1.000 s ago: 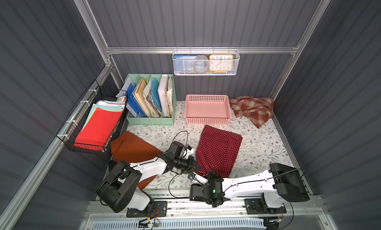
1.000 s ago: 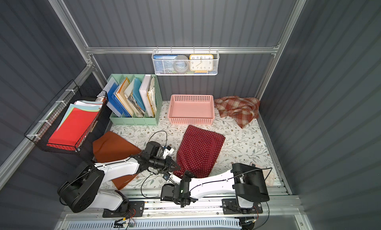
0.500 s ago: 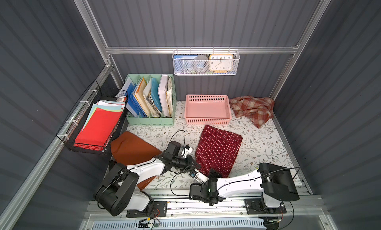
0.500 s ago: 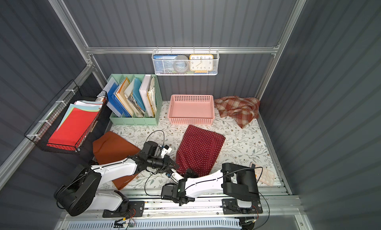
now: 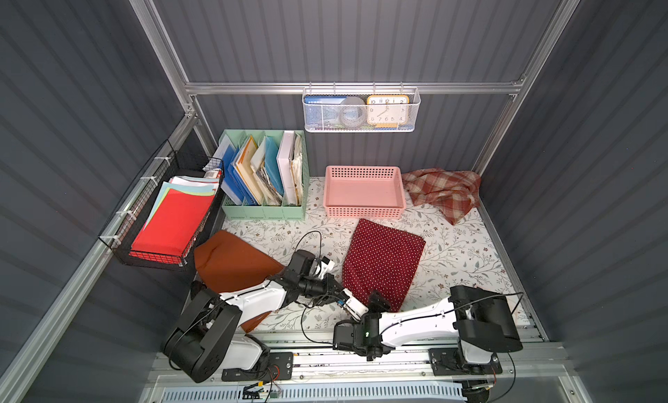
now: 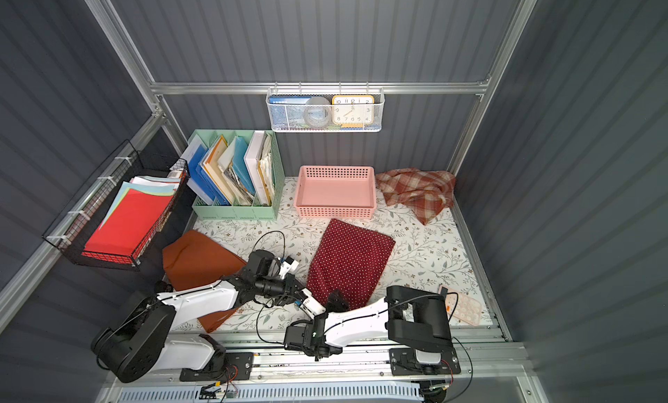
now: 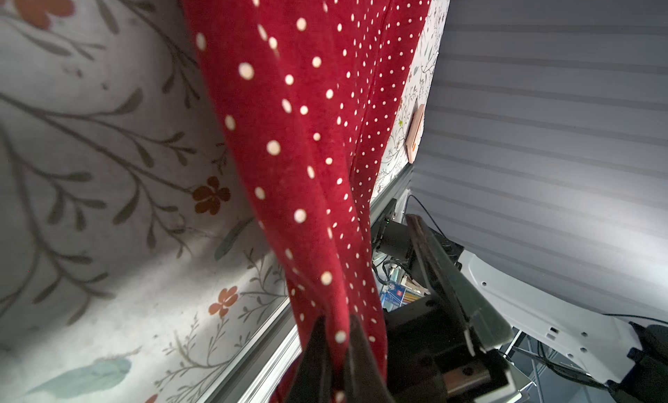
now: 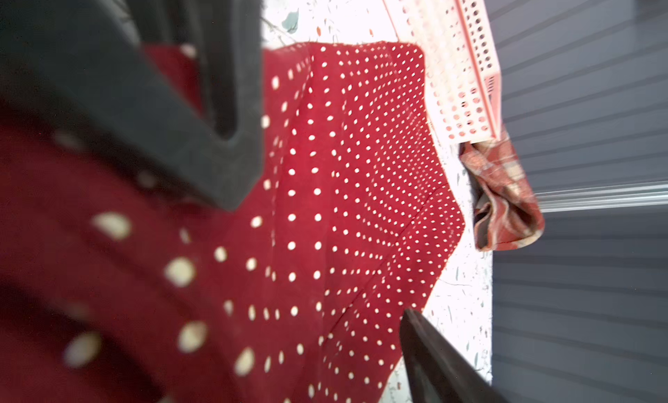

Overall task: Roll up the skirts
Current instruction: Roll the skirt at the center of the board.

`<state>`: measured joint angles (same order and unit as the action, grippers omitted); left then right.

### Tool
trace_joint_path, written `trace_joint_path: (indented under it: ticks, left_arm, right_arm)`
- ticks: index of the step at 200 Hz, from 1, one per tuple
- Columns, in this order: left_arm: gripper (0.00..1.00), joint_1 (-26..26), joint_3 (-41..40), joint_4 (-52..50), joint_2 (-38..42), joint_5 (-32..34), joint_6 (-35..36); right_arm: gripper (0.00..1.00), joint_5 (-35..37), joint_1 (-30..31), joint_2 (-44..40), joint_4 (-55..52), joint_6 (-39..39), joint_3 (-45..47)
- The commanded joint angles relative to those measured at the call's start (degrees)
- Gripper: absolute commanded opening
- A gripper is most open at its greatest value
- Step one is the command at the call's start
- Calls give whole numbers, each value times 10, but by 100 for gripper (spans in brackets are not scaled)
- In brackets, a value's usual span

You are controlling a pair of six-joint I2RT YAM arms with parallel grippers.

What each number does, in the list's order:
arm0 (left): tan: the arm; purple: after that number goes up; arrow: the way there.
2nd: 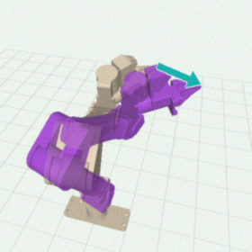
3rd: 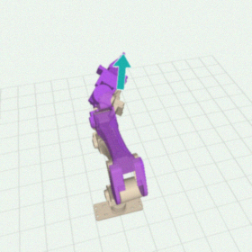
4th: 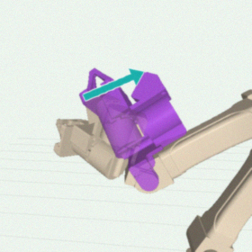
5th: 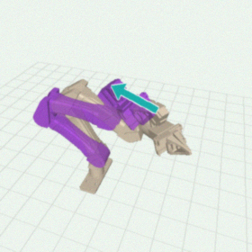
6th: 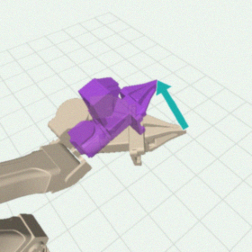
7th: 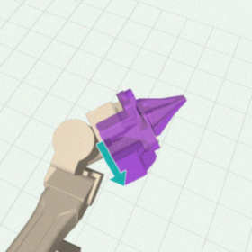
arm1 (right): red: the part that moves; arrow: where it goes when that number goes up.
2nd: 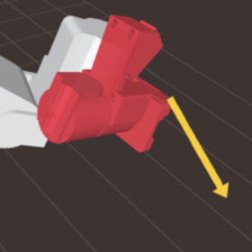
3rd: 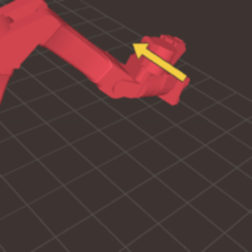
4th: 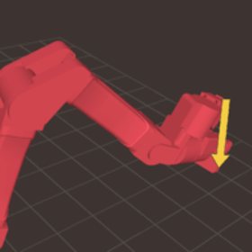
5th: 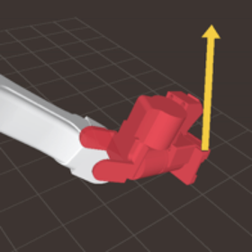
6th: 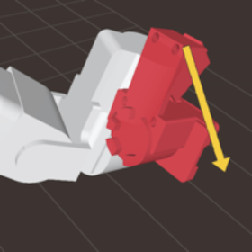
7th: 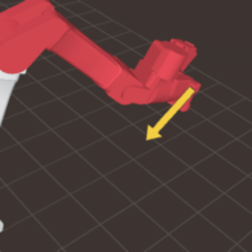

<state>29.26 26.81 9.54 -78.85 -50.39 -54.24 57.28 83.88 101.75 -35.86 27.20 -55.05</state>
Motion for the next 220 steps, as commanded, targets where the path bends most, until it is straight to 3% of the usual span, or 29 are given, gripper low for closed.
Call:
trace_joint_path:
  ticks: [1,57,108,120,130,142,168,194,220]
  left_arm:
    - [0,-3,-12,8,15,-11,-7]
    - [0,-17,-18,-5,24,-14,5]
    - [0,-51,-13,-35,34,-18,29]
    - [8,-67,-10,-54,40,-17,40]
    - [21,-81,-8,-65,47,-19,48]
    - [35,-97,-5,-80,53,-22,59]
    - [45,-127,8,-107,61,-24,83]
    - [46,-151,17,-130,77,-21,103]
    - [46,-178,24,-155,92,-23,129]
  right_arm:
    - [69,34,-2,0,-15,15,2]
    - [49,40,6,4,-46,39,-1]
    - [14,-8,12,26,-12,-3,-5]
    - [9,-22,12,31,-10,-10,-6]
    - [4,-32,11,33,-9,-14,-8]
    - [2,-52,11,35,-9,-22,-8]
    - [0,-98,9,39,-8,-43,-17]
    - [0,-154,5,30,-15,-81,-35]
    - [0,-289,-39,-9,-2,-123,-30]
